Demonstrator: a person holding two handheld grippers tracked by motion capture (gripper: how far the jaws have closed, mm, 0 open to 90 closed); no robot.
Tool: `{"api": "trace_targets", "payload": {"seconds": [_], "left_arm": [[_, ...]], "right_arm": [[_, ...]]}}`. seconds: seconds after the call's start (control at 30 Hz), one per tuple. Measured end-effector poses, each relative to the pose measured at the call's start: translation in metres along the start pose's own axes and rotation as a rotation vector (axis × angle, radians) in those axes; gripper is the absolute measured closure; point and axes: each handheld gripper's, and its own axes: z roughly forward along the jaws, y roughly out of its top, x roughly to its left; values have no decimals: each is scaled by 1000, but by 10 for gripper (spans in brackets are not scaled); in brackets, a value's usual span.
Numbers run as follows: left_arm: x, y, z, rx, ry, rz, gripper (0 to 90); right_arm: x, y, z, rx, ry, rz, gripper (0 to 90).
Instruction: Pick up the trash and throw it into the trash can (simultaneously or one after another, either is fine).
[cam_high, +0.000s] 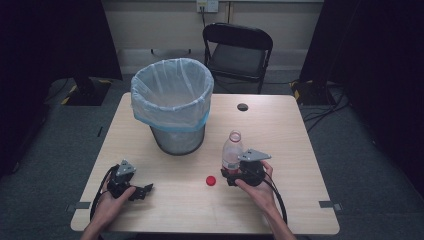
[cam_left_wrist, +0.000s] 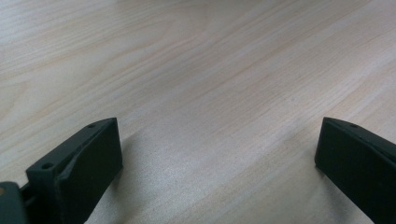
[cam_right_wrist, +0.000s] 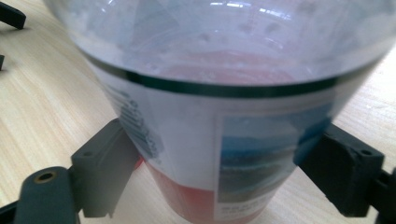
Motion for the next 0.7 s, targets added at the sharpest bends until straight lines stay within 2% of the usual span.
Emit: {"api": "trace_targets", "payload": {"seconds": [0.3, 0.43, 0.53, 0.7], "left_arm": [[0, 0, 0, 0, -1, 1, 1], [0, 0, 0, 0, -1, 0, 1], [0, 0, 0, 0, -1, 0, 2], [0, 0, 0, 0, -1, 0, 2]], "right_arm": [[-1, -1, 5, 13, 5, -14, 266], [-2, -1, 7, 15, 5, -17, 273], [-4, -1, 5, 7, 14, 5, 277], [-5, 2, 1, -16, 21, 15, 279]]}}
